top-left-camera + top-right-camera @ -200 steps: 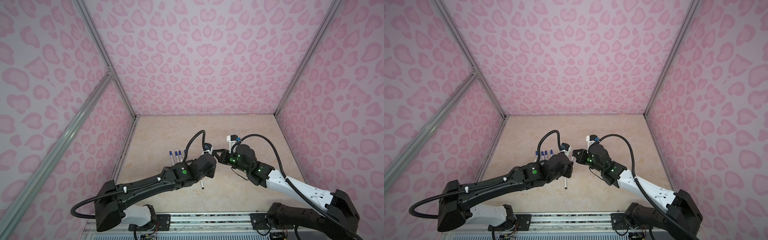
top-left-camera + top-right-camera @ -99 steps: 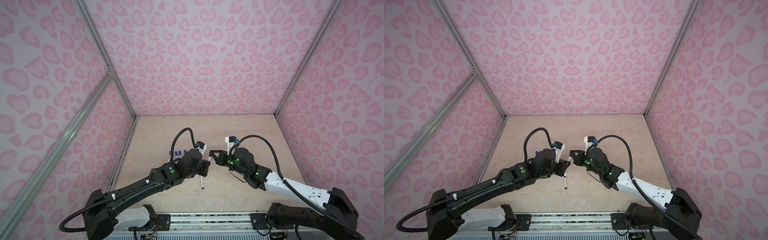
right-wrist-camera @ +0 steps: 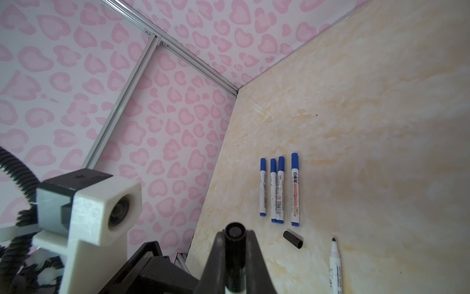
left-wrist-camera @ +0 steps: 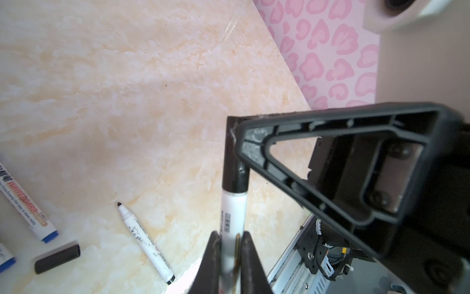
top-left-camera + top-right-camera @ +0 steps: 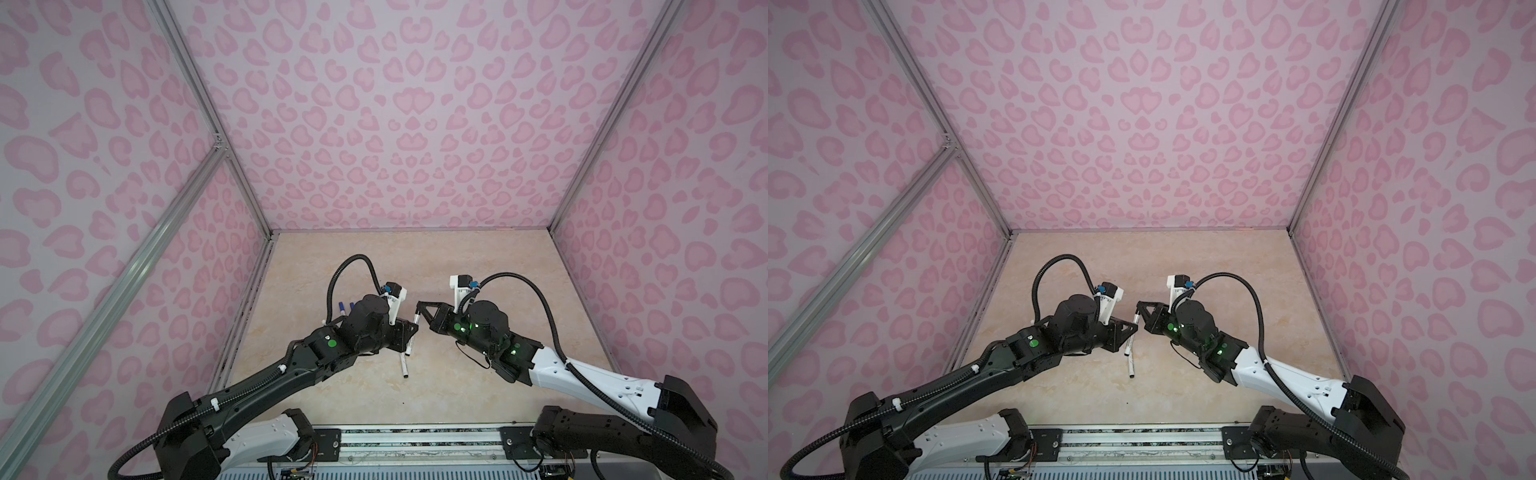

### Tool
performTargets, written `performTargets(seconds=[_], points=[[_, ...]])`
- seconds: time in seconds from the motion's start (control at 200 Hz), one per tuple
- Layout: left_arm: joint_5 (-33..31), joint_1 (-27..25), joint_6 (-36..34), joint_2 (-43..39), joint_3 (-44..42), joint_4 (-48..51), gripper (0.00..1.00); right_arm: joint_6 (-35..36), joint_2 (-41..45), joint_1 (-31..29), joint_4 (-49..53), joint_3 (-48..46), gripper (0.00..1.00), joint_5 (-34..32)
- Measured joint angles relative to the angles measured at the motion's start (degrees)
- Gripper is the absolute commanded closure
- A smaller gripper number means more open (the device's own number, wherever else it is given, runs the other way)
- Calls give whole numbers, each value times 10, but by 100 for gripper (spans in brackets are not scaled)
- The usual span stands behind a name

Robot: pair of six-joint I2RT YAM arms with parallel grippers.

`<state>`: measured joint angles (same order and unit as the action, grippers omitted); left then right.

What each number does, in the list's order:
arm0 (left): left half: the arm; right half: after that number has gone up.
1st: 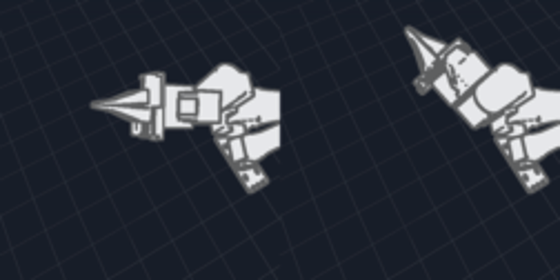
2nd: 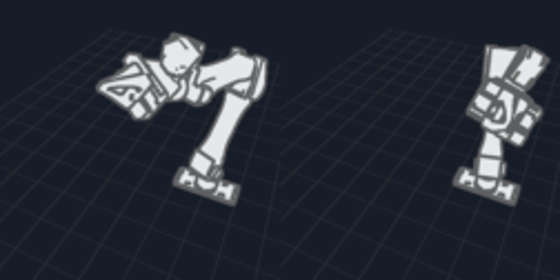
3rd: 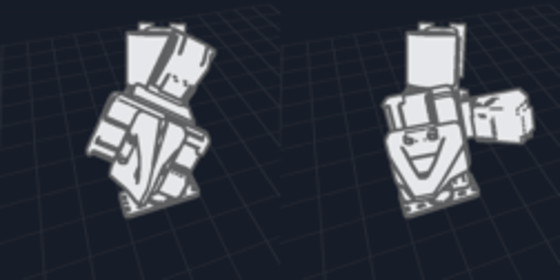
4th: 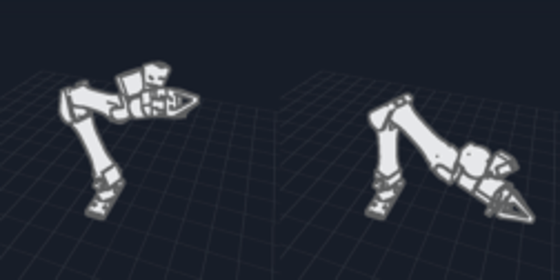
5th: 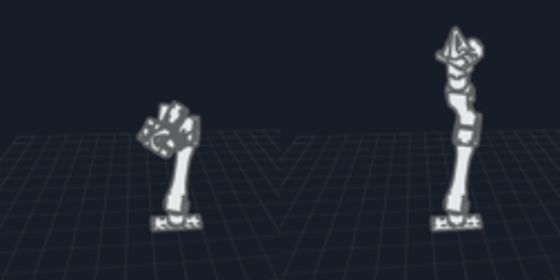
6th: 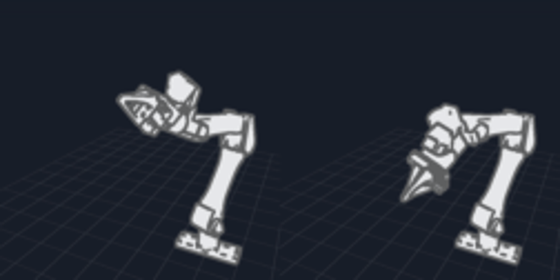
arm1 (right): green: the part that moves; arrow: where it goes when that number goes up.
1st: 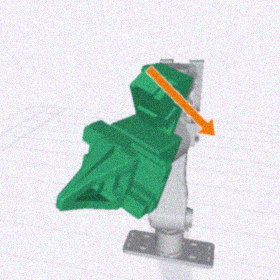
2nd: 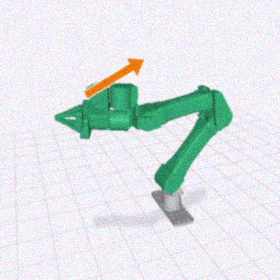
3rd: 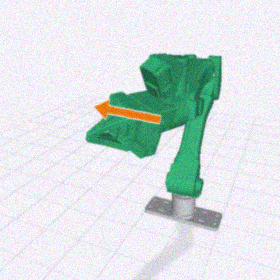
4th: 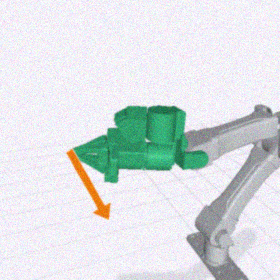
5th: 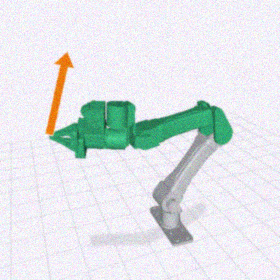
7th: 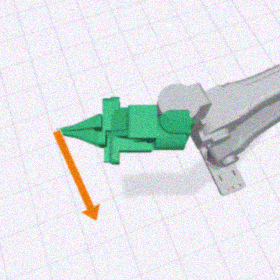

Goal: Insert the pens into the pen caps

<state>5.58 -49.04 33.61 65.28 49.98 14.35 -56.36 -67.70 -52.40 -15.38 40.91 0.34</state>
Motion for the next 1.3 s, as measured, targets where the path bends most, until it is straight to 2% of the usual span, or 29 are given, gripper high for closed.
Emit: performTargets(seconds=[0.255,0.495,0.515,0.615,0.76,0.91,1.03,1.13,1.3], points=[[-75,-11,-2,17,10,44,97,-25,-59,-34,19,35,100,-65],[-95,-12,-5,17,11,49,97,-23,-64,-40,25,44,100,-76],[-113,-11,3,17,11,48,97,-26,-64,-40,27,44,100,-69],[-192,6,24,17,11,25,97,-23,-62,-51,36,43,91,-17],[-204,5,31,21,11,17,97,-8,-53,-45,50,46,63,-14],[-217,8,41,26,7,13,97,9,-30,-34,70,50,47,-17],[-221,24,50,33,-3,10,97,15,0,-15,84,29,43,-35],[-221,49,61,52,-6,16,97,15,24,-2,94,7,44,-50],[-220,72,73,139,22,39,97,18,59,8,123,-12,45,-85]])
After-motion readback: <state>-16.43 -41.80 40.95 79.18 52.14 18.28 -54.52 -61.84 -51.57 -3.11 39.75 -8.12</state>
